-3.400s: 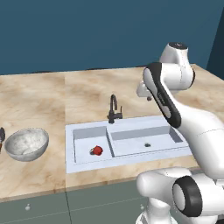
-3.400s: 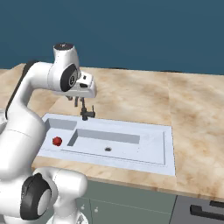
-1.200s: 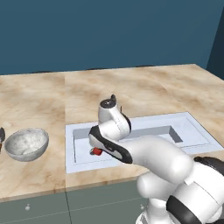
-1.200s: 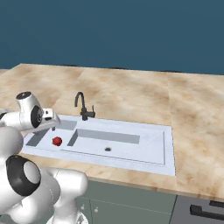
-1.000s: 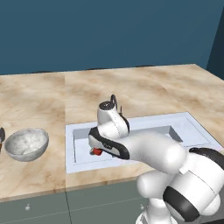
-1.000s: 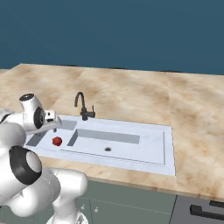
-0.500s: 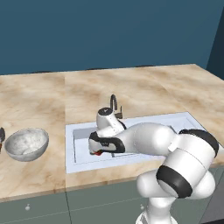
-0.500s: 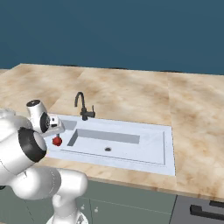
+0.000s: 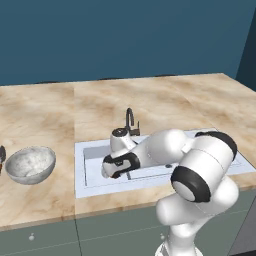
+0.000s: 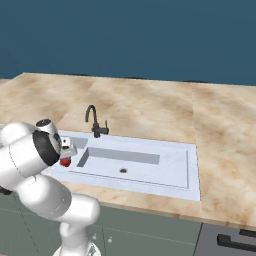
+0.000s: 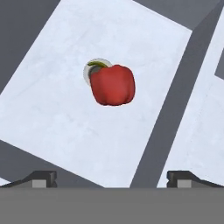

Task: Pick the bell pepper from the sink and place it in the bowl. Then pick the bowl and place it in the microwave. Then close the microwave door and press the start button.

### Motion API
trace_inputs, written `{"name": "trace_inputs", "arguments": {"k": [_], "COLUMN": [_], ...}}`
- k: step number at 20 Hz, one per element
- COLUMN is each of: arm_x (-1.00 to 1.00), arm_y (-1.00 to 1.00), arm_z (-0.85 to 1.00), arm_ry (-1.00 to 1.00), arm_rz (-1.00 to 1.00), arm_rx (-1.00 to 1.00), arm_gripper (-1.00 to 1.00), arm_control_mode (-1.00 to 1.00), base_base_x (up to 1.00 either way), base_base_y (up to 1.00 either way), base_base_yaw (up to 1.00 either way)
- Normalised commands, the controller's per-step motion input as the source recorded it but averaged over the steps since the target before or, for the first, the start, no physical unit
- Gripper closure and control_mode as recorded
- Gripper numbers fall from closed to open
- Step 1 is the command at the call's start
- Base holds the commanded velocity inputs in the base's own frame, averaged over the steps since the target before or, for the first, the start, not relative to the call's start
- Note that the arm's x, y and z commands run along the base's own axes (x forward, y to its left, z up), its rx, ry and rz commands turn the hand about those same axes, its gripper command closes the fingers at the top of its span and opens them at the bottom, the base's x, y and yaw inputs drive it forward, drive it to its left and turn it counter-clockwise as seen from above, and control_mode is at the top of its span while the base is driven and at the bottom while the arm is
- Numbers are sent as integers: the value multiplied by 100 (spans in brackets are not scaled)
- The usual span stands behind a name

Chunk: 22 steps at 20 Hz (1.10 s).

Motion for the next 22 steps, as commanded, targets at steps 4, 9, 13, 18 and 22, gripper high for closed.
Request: {"name": "trace_inputs", "arguments": {"k": [4, 9, 13, 18, 22], "arm_x": [18, 17, 18, 31, 44], "arm_y": [1, 4, 8, 14, 13], "arm_z": [-28, -23, -18, -14, -10], "arm_ry": [0, 0, 0, 0, 0], "arm_rz": [0, 0, 0, 0, 0], "arm_rx": [0, 0, 0, -2, -4], "arm_gripper": [-100, -100, -100, -100, -100], "arm_control_mode": [-100, -100, -100, -100, -100], "base_base_x": [0, 0, 0, 0, 0], "base_base_y": [0, 0, 0, 0, 0], "base_base_yaw": [0, 0, 0, 0, 0]}}
